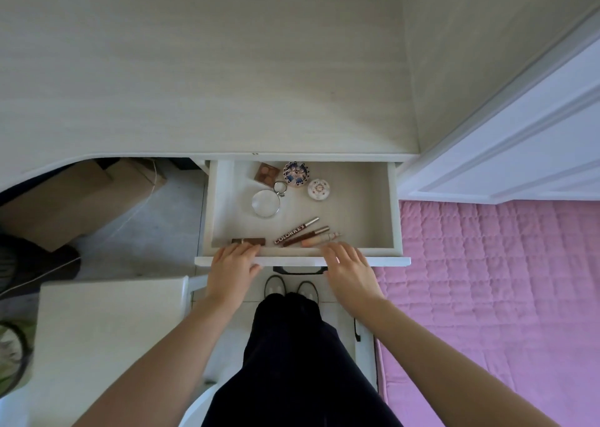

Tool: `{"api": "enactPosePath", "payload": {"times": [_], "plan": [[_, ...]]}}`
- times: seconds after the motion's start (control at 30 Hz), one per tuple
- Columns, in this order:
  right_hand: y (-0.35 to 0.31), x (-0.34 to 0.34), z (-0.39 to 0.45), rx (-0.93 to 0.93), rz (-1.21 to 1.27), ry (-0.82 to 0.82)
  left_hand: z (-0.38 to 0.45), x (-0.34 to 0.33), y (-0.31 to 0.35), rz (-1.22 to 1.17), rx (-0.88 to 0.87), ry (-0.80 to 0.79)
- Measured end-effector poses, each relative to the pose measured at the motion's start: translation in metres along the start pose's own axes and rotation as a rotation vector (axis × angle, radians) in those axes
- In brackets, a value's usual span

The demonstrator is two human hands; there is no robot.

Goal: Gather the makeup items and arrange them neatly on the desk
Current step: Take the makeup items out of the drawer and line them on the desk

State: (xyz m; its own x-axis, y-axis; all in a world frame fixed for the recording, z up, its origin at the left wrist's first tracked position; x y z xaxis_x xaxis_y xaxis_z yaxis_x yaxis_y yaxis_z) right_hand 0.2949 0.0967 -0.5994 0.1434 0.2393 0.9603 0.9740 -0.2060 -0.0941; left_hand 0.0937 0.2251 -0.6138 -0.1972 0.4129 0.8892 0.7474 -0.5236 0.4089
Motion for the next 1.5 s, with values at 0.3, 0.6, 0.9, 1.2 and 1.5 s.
{"api": "enactPosePath", "payload": {"times": [0.3, 0.6, 0.9, 1.2, 1.5], "plan": [[0.025, -0.018, -0.002, -0.026, -0.149, -0.232, -0.013, -0.001, 0.0, -0.02, -0.026, -0.002], [0.023, -0.022, -0.016, -0.001, -0.056, -0.284, -0.018, -0.002, -0.015, -0.151, 0.096, -0.166], [0.027, 0.0, 0.045, -0.19, 0.271, -0.443, 0.052, 0.011, -0.023, -0.255, 0.177, -0.424], [0.03, -0.018, 0.157, -0.299, 0.296, -0.288, 0.147, -0.023, -0.032, -0.242, 0.229, -0.213], [0.019, -0.042, 0.224, -0.343, 0.143, -0.326, 0.143, -0.065, -0.043, -0.162, 0.378, -0.226]]}}
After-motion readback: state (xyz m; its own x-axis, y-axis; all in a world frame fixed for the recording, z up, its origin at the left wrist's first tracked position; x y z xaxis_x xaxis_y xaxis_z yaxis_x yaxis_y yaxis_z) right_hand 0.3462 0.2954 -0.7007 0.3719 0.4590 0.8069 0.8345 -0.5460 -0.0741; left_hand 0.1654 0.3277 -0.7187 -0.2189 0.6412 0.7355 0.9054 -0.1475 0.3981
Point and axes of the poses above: each hand's wrist, its own z-axis towards the middle knuckle, its own x-axis out of the back of the hand, y = z × x, the point moved 2 cm from there along z, towards the middle knuckle, and after that the axes turned 12 degrees about -z, right-handed, at the moved point
